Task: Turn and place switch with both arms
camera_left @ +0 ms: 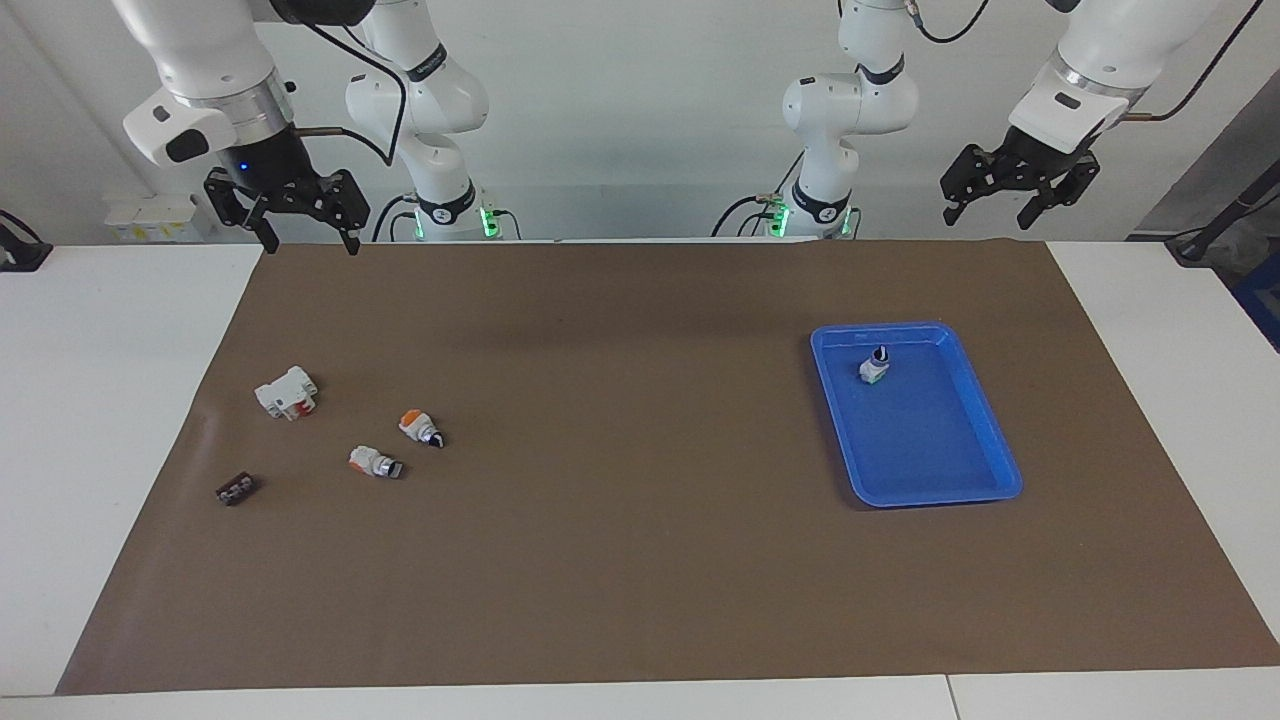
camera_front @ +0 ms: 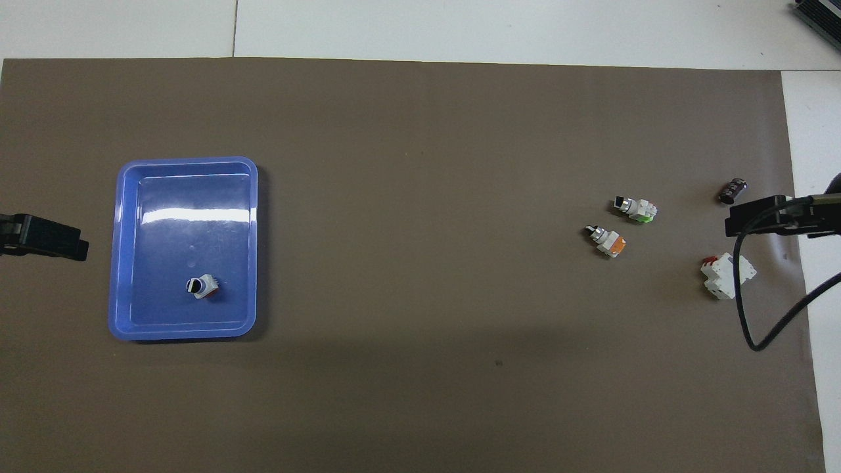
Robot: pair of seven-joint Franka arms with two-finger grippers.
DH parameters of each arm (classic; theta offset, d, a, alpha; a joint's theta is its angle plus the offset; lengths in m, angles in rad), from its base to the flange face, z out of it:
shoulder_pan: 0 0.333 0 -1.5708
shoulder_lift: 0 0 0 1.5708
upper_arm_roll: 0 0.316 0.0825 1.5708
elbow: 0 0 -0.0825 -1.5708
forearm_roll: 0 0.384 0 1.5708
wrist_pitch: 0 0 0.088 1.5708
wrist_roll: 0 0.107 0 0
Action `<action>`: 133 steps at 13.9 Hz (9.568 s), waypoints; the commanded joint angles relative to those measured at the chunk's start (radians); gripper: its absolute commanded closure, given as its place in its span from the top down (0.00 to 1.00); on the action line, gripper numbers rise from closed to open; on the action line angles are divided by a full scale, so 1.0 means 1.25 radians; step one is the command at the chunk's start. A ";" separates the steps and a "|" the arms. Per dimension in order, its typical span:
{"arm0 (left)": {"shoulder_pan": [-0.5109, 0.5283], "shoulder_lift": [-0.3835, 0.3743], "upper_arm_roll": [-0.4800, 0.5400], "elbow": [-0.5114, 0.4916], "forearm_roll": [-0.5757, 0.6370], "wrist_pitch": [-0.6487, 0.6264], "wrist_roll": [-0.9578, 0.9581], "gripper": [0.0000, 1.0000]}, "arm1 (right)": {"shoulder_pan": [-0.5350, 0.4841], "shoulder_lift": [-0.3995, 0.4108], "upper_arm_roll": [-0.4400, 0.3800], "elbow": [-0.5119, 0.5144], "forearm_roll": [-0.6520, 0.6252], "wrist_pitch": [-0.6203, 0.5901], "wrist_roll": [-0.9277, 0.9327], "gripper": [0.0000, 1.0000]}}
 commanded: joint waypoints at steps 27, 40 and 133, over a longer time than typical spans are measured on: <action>0.001 -0.010 0.002 -0.013 0.016 0.011 -0.006 1.00 | 0.009 0.144 0.007 -0.389 -0.038 0.540 -0.441 1.00; 0.001 -0.010 0.002 -0.013 0.016 0.011 -0.006 1.00 | 0.023 0.184 0.006 -0.515 -0.039 0.730 -0.695 0.70; -0.059 -0.152 -0.085 -0.287 -0.638 0.232 -1.034 0.01 | 0.191 -0.006 0.314 -0.187 0.517 0.527 -0.788 0.00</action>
